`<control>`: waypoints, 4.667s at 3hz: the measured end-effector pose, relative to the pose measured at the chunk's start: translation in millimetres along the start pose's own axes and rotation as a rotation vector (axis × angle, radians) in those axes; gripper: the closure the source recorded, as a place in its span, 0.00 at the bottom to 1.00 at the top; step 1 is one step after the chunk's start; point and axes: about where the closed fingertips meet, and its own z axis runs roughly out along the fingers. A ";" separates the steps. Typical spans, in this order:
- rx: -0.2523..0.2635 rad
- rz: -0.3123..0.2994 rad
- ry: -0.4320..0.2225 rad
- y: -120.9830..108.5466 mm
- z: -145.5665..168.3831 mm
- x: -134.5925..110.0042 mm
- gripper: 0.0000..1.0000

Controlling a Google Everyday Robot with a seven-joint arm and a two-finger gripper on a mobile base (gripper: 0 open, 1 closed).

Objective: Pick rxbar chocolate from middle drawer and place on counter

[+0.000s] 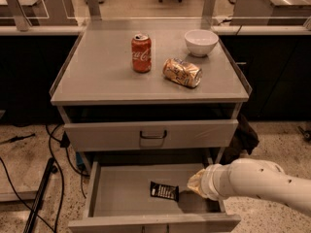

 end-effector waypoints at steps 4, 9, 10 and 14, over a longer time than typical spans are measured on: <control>-0.129 0.035 -0.095 24.6 119.8 8.6 0.61; -0.210 0.019 -0.143 37.7 200.0 14.3 0.36; -0.209 0.012 -0.151 34.0 212.4 14.3 0.32; -0.257 -0.079 -0.125 19.2 242.5 26.4 0.27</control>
Offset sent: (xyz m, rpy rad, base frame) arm 0.0124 0.0399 -0.0967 0.1433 0.0423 0.0235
